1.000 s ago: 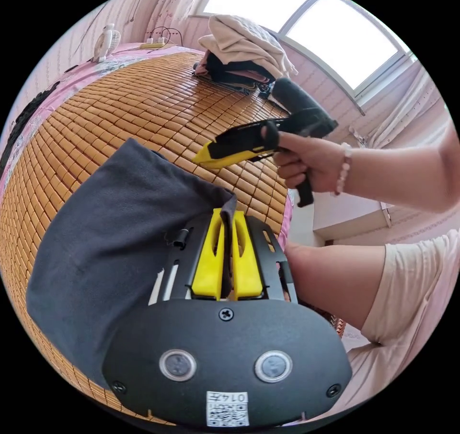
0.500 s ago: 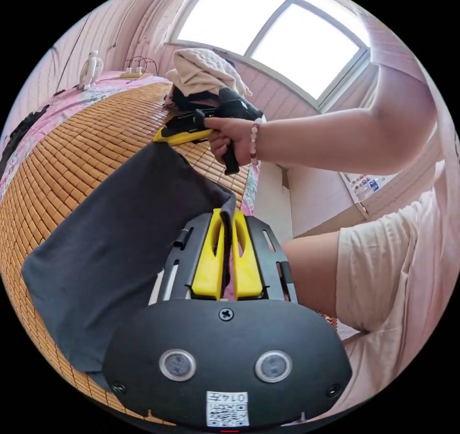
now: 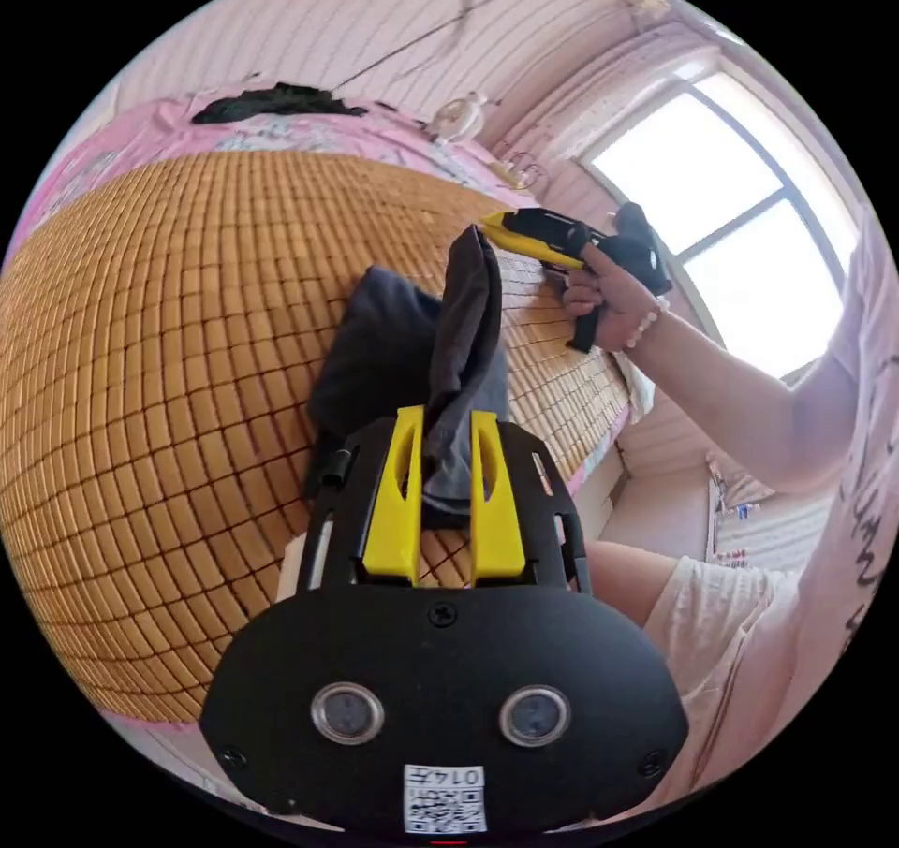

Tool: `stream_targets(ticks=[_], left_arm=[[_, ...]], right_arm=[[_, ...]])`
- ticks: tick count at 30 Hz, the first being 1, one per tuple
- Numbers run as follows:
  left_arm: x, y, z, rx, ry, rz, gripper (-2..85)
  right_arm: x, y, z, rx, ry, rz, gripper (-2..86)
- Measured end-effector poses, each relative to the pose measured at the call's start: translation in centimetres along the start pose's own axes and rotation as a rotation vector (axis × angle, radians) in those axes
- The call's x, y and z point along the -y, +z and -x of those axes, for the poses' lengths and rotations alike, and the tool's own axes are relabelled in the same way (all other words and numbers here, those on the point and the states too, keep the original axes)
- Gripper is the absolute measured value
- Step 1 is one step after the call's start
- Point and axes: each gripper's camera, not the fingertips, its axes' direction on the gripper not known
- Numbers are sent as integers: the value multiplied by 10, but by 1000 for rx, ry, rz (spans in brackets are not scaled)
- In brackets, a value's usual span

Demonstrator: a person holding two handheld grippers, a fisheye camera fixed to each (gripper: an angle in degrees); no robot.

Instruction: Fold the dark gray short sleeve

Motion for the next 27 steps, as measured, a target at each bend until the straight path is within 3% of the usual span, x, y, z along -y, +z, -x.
stream_targets(ticks=[9,13,21,27], left_arm=[[-54,-6,68,56,-180,-4,117],[-64,2,80,68,-190,22,114],[-95,-10,92,143,-175,36,61],[-132,-27,92,136,-95,-17,3]], right_arm=[[42,80,39,-250,-279,204,151],[48,122,51,-259,-366,449,148],[45,123,76,-220,-430,443,74],[23,82,102,-190,-495,274,64]])
